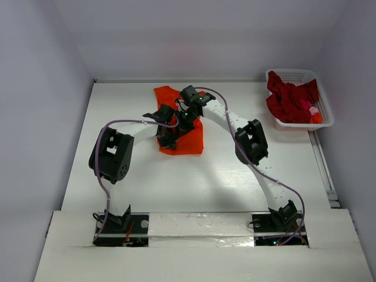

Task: Fold and stack the t-shirts
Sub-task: Fold the folded rectangular tshirt in 1/3 of the way

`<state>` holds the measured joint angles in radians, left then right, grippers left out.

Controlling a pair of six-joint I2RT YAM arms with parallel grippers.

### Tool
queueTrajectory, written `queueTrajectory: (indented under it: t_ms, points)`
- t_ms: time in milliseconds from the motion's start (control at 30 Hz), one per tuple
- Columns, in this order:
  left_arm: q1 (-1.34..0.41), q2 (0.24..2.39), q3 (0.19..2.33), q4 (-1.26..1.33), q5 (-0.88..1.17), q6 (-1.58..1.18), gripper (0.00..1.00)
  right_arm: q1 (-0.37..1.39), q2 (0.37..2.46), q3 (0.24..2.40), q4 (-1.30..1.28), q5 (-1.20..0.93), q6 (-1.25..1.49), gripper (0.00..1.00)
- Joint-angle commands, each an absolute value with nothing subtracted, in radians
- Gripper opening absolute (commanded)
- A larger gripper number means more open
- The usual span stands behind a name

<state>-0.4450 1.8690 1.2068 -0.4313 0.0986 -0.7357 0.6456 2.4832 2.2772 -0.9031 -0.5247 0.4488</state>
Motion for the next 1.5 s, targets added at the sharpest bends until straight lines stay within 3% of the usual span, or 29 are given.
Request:
queueTrajectory:
  t_ms: [0, 367, 1467]
  points:
    - [-0.462, 1.882, 1.2, -0.523, 0.083, -0.727, 0.0, 0.649, 2.494, 2.278, -0.854, -0.549, 0.457, 0.0]
    - [-0.462, 1.852, 1.19, -0.538, 0.1, -0.724, 0.0, 0.649, 2.588, 2.422, -0.893, -0.548, 0.463, 0.0]
    - [-0.518, 1.655, 0.901, -0.549, 0.089, -0.699, 0.0, 0.592, 2.625, 2.485, -0.851, -0.575, 0.491, 0.0]
